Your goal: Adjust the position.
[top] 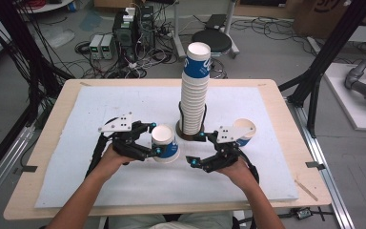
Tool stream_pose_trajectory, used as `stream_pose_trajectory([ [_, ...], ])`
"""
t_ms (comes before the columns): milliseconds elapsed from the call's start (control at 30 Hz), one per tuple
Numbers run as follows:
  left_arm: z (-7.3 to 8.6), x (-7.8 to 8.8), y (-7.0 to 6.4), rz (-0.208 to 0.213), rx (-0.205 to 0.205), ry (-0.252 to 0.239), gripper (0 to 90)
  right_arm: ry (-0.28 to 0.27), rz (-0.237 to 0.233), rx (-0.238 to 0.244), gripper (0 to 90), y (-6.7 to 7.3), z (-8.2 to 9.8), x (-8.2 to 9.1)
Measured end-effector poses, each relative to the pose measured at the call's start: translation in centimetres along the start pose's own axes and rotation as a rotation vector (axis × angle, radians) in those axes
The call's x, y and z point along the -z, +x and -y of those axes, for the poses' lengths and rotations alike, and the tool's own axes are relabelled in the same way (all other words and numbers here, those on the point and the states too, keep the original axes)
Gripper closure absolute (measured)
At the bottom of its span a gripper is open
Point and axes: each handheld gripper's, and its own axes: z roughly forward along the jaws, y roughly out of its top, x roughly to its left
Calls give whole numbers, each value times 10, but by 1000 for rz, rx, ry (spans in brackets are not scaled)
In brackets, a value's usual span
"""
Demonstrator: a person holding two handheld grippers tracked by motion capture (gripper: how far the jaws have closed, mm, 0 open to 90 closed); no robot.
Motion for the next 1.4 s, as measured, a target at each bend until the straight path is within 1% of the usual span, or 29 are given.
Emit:
stream_pose_trajectory([
  [33, 0, 0, 0, 2, 0, 0, 275, -1, 2, 3, 194, 0, 0, -1],
  [167, 1, -3, -2, 12, 2, -8, 275, 5, -18, -4, 194, 1, 1, -5],
  [267, 1, -5, -3, 21, 1, -10, 275, 11, -29, 5, 194, 3, 1, -10],
  [300, 1, -6, -4, 24, 0, -11, 275, 15, -39, 2, 194, 4, 1, -12],
  [467, 0, -11, -8, 44, -14, -14, 276, 21, -61, 11, 194, 7, 2, -19],
  [500, -1, -12, -9, 49, -16, -16, 276, 19, -59, 19, 194, 7, 2, -20],
  [667, -1, -16, -12, 73, -26, -19, 277, 35, -81, 13, 194, 10, 4, -25],
  [733, -1, -18, -14, 85, -31, -17, 278, 30, -89, 16, 194, 10, 5, -27],
  [833, -1, -22, -17, 103, -29, -28, 278, 30, -100, 18, 194, 11, 5, -28],
  [967, -1, -25, -18, 121, -23, -41, 279, 13, -103, 27, 180, 13, 5, -29],
  [1033, -1, -25, -19, 121, -22, -41, 279, 17, -114, 28, 180, 14, 6, -30],
  [1233, -1, -25, -18, 129, -21, -48, 280, 11, -115, 21, 183, 13, 6, -30],
  [1267, -1, -25, -18, 127, -23, -49, 281, 9, -115, 27, 190, 13, 6, -30],
  [1300, -1, -25, -18, 126, -25, -48, 284, 8, -124, 19, 218, 13, 6, -30],
  [1400, -1, -24, -18, 126, -22, -48, 289, 6, -125, 24, 239, 12, 6, -29],
])
